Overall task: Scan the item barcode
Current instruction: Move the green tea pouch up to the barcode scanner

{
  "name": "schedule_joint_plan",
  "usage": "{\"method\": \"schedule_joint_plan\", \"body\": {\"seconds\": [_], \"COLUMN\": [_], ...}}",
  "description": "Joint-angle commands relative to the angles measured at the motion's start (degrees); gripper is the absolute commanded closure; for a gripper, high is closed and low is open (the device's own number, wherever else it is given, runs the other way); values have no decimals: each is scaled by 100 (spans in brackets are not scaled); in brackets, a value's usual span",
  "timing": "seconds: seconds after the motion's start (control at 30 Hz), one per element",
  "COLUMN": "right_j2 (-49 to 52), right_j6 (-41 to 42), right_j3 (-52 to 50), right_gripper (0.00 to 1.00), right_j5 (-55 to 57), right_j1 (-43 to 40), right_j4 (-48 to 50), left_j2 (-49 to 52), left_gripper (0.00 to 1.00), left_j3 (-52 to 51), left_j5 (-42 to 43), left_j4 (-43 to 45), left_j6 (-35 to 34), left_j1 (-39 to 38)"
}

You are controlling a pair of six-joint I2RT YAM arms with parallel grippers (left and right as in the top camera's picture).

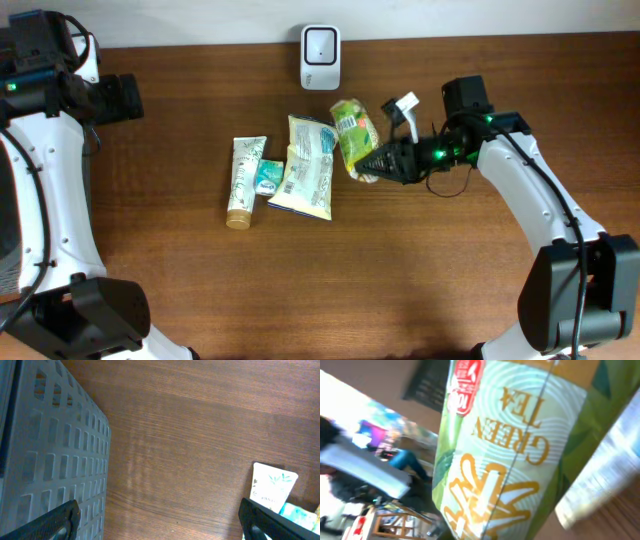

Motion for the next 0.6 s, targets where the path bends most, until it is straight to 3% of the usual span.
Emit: {"method": "schedule_joint_plan", "body": {"seconds": [0.0,0.4,0.47,0.57], "right_j2": [-164,-168,-168,-168], "right_j6": [-192,225,708,1777], "right_j3": [157,426,485,1016], "right_gripper": [96,96,96,96], "right_j5": [-1606,-1600,-992,1191], "right_j1": [-2,0,4,249], "right_j4": [321,334,354,275], "left_j2": [17,17,17,17], "left_gripper": [1,1,1,1], "left_j3": [-13,-13,-13,-13], "left_j5": [17,17,17,17], "left_j4": [11,11,11,11], "left_j6": [90,90,90,90], "left_j1": [15,15,15,15]}}
